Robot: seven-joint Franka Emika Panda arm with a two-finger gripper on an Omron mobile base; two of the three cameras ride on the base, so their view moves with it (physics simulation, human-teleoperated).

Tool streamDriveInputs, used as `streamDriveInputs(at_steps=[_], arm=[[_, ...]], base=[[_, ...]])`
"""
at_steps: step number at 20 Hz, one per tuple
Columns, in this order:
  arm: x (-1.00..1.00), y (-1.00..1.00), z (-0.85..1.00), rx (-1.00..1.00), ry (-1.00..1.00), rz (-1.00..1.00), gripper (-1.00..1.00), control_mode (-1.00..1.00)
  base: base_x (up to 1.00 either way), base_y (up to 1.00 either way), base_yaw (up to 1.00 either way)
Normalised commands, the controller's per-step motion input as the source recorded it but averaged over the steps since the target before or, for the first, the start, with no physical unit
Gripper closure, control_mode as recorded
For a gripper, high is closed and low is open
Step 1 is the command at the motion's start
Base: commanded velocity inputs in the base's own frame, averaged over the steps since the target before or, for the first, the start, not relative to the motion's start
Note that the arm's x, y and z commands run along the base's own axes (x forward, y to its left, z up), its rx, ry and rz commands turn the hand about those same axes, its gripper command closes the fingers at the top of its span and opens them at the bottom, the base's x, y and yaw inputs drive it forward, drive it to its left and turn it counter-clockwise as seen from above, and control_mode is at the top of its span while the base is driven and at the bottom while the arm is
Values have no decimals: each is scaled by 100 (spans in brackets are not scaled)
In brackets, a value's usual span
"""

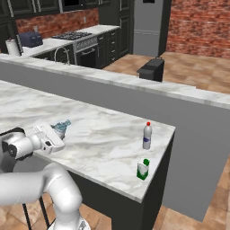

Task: Move the drinks to the dining counter.

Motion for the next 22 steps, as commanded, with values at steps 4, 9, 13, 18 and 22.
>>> streamDriveInputs(at_steps=[4, 9, 13, 18, 22], arm=[[26, 41, -20, -1, 14, -17, 100, -100], [10, 84, -21, -9, 11, -21, 100, -100], [0, 89, -17, -12, 2, -22, 100, -100], [0, 70, -16, -9, 0, -23, 100, -100], [0, 50, -17, -5, 0, -23, 100, -100]], base=[[0, 0, 0], [0, 0, 0], [0, 0, 0], [0, 0, 0], [0, 0, 0]])
